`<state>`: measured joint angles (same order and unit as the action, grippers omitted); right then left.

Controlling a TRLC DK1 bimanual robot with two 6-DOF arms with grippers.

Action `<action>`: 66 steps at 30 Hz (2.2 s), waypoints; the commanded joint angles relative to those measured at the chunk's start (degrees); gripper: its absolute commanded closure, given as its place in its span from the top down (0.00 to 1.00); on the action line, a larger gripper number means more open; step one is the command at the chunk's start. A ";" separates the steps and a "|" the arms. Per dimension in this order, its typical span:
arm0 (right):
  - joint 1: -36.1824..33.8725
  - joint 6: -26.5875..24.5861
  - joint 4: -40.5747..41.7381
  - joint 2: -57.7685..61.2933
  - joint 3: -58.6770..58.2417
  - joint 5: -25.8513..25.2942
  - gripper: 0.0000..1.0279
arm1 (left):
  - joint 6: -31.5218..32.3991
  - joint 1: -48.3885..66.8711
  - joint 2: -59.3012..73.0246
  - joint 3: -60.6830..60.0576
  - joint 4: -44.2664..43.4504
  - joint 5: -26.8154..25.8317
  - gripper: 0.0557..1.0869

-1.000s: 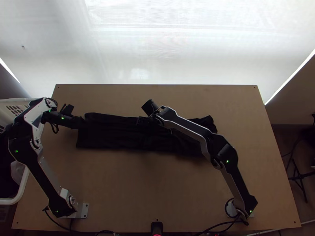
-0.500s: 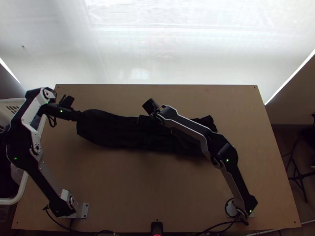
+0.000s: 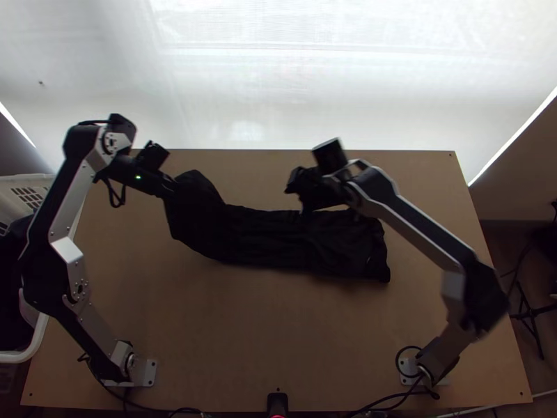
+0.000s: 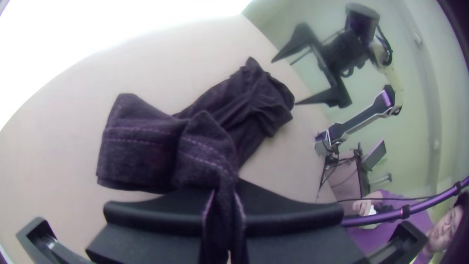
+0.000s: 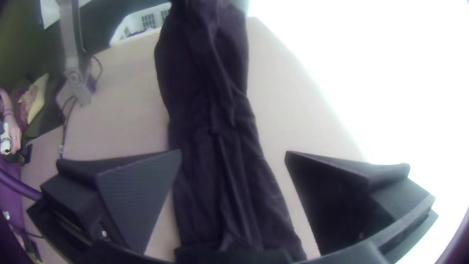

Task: Fold the t-shirt

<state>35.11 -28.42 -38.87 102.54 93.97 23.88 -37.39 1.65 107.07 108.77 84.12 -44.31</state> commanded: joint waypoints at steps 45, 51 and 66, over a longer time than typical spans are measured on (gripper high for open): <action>-30.19 0.30 -3.49 -49.98 -40.01 -6.39 0.95 | 25.43 45.81 27.49 24.56 -50.89 0.55 0.04; -31.25 -0.23 -5.51 -54.11 -40.89 -6.39 0.95 | 26.22 47.48 31.80 24.56 -54.32 0.81 0.04; -31.25 -1.55 -7.80 -57.98 -42.65 -6.39 0.95 | 34.49 45.99 35.40 24.56 -63.64 -2.35 0.96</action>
<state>3.84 -29.80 -46.63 45.30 52.16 17.54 -7.14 48.64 142.12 133.32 24.99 -44.49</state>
